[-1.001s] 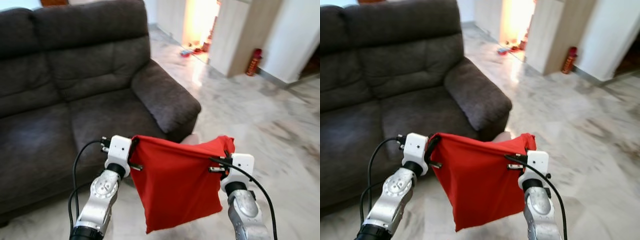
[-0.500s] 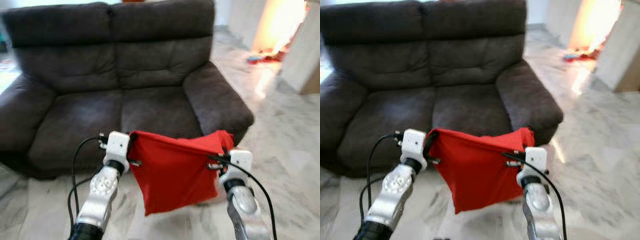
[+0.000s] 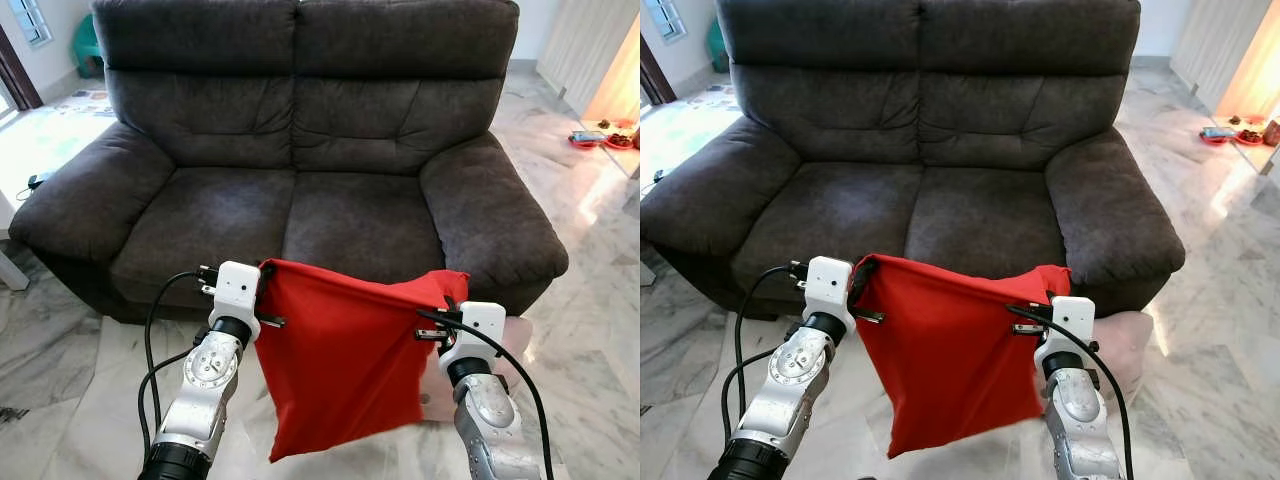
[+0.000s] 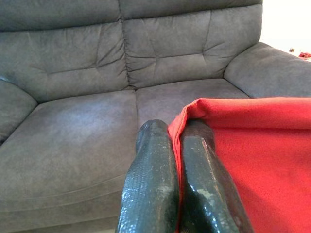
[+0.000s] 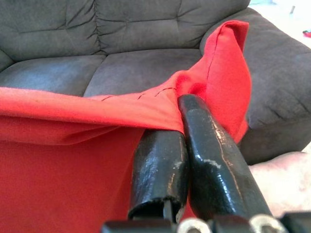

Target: Move the pillow to the sofa from floor

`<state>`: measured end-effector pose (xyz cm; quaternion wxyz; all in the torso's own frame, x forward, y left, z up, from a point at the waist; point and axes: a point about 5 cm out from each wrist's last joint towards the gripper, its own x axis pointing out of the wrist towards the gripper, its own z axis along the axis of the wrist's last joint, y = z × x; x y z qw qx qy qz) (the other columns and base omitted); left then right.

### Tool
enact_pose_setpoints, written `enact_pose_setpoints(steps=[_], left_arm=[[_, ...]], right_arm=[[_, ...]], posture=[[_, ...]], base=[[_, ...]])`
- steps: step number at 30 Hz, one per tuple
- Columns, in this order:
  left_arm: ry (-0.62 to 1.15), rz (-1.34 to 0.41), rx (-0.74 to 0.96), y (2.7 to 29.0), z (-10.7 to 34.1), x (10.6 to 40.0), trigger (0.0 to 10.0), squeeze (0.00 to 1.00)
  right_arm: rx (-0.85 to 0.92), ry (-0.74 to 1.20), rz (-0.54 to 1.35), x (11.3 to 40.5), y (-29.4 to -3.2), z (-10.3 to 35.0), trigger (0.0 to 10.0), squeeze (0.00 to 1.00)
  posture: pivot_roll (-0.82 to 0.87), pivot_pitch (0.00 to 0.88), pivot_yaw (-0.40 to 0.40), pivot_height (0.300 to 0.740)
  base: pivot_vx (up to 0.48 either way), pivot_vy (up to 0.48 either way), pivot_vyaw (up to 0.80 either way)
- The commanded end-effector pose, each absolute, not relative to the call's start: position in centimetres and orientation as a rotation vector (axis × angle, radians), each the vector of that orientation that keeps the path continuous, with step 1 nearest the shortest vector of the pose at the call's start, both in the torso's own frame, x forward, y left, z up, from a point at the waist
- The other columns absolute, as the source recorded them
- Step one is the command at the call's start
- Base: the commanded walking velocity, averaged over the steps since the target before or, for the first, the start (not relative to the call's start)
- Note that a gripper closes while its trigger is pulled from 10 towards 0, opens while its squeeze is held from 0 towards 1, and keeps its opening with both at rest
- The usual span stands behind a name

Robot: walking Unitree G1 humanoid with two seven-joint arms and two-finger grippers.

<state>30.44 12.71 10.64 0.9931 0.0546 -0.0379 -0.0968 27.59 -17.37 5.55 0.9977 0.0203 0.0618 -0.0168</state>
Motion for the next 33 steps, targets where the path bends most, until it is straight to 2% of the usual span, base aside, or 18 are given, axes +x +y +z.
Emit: enact_pose_setpoints(steps=[1, 21, 33], left_arm=[[-0.107, -0.090, 0.111, 14.89, 11.42, 30.77, 10.0, 0.00], [-0.100, -0.088, 0.096, 14.67, 11.26, 30.77, 10.0, 0.00], [-0.096, -0.095, 0.102, 14.90, 11.20, 30.76, 10.0, 0.00]], right_arm=[[0.056, 0.017, -0.125, 28.14, -19.41, 7.68, 10.0, 0.00], [0.046, 0.002, -0.109, 28.50, -19.33, 8.11, 10.0, 0.00], [0.052, -0.009, -0.107, 28.45, -18.88, 8.25, 10.0, 0.00]], posture=[[-0.02, 0.000, -0.033, 0.736], [-0.04, 0.000, -0.044, 0.736], [-0.03, 0.000, -0.021, 0.736]], base=[[0.000, 0.000, 0.00], [0.000, 0.239, 0.00], [0.000, 0.270, 0.00]])
